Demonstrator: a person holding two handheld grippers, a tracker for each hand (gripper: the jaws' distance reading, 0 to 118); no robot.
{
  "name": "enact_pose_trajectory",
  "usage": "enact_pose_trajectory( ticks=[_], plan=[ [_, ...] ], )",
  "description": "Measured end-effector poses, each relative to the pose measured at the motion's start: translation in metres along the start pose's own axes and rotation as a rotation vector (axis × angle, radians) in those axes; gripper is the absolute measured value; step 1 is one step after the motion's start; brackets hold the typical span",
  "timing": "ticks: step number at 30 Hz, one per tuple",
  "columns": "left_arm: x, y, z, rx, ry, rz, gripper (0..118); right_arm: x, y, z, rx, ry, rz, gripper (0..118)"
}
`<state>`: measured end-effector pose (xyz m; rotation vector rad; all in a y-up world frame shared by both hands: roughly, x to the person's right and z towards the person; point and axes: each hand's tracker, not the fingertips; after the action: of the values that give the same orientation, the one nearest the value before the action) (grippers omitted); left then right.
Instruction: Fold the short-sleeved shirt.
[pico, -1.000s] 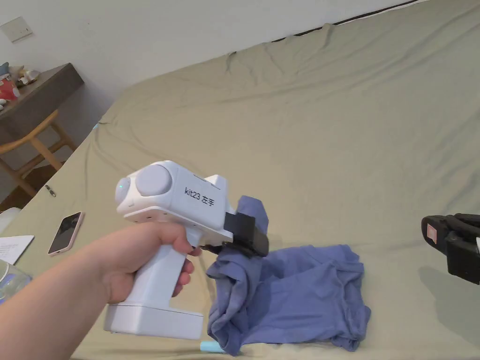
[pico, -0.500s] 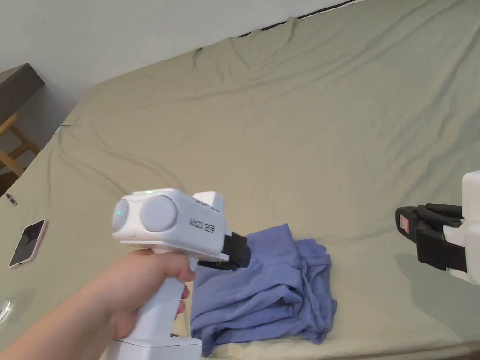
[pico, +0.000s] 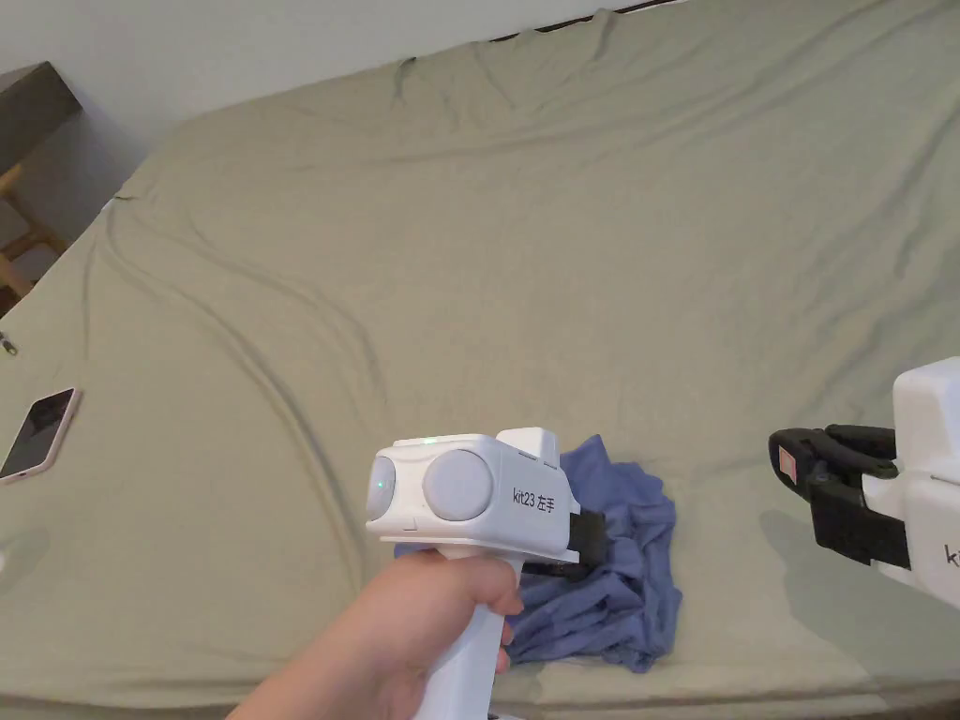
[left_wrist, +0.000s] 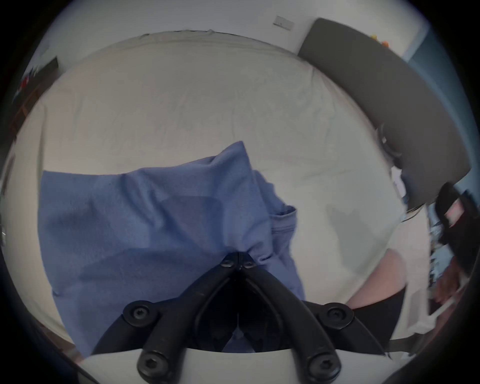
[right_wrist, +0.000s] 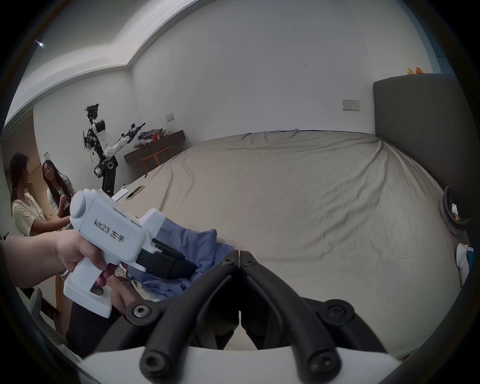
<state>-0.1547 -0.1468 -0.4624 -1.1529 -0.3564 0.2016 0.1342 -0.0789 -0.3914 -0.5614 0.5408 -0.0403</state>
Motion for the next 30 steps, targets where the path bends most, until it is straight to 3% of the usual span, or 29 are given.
enact_pose_trajectory(
  ticks=[7, 12, 15, 18, 20, 23, 26, 27, 28, 29, 30],
  plan=[
    [-0.027, -0.019, 0.057, 0.070, -0.342, 0.038, 0, -0.018, -0.012, -0.012, -0.080, -0.016, 0.050, 0],
    [-0.091, -0.049, 0.136, 0.218, -0.296, 0.057, 0, -0.032, -0.008, -0.041, -0.194, 0.088, -0.052, 0],
    [-0.134, -0.064, 0.157, 0.241, -0.285, 0.103, 0, -0.052, 0.004, -0.070, -0.239, 0.171, -0.050, 0],
    [-0.172, -0.068, 0.158, 0.266, -0.294, 0.182, 0, -0.061, 0.013, -0.115, -0.289, 0.422, -0.216, 0],
    [-0.192, -0.067, 0.152, 0.266, -0.313, 0.261, 0, -0.059, 0.008, -0.148, -0.346, 0.518, -0.314, 0],
    [-0.212, -0.066, 0.136, 0.251, -0.392, 0.298, 0, -0.043, -0.010, -0.196, -0.458, 0.521, -0.410, 0],
    [-0.224, -0.058, 0.112, 0.191, -0.432, 0.340, 0, -0.010, -0.046, -0.220, -0.549, 0.435, -0.502, 0],
    [-0.228, -0.057, 0.105, 0.178, -0.446, 0.362, 1, 0.002, -0.057, -0.221, -0.551, 0.473, -0.546, 0],
    [-0.233, -0.054, 0.097, 0.165, -0.469, 0.381, 15, 0.014, -0.063, -0.219, -0.481, 0.596, -0.655, 0],
    [-0.237, -0.052, 0.087, 0.144, -0.501, 0.395, 35, 0.015, -0.066, -0.211, -0.468, 0.563, -0.688, 0],
    [-0.239, -0.049, 0.078, 0.120, -0.508, 0.404, 59, 0.017, -0.065, -0.208, -0.469, 0.527, -0.632, 0]
  ],
)
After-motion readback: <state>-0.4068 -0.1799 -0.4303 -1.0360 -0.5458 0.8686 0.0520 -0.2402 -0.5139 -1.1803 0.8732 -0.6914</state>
